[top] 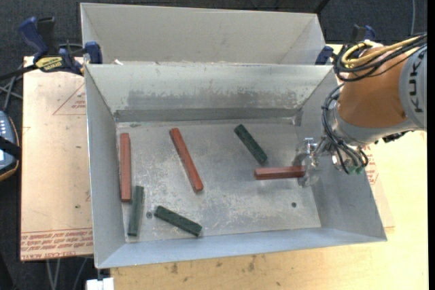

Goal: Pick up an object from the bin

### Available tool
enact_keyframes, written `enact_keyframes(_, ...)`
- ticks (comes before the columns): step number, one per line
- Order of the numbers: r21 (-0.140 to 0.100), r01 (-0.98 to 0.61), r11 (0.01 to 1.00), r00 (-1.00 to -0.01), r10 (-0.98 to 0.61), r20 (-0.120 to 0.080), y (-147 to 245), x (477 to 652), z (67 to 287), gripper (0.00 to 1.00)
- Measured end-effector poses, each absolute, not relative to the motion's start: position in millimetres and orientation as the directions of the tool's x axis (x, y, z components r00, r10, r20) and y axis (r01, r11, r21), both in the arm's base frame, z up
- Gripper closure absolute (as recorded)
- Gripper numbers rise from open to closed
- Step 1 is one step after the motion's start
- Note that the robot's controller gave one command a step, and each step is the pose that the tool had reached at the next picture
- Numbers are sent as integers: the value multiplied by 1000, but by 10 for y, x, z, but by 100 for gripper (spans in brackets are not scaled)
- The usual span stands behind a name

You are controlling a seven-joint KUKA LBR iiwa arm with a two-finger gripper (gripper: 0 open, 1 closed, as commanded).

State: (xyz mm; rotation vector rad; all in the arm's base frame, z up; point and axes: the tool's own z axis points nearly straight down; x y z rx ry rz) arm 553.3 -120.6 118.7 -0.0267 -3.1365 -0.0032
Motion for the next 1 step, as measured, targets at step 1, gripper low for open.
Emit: enact_keyframes(1,0,-30,1000,-1000,-30,-3,-871,5583,2455,100)
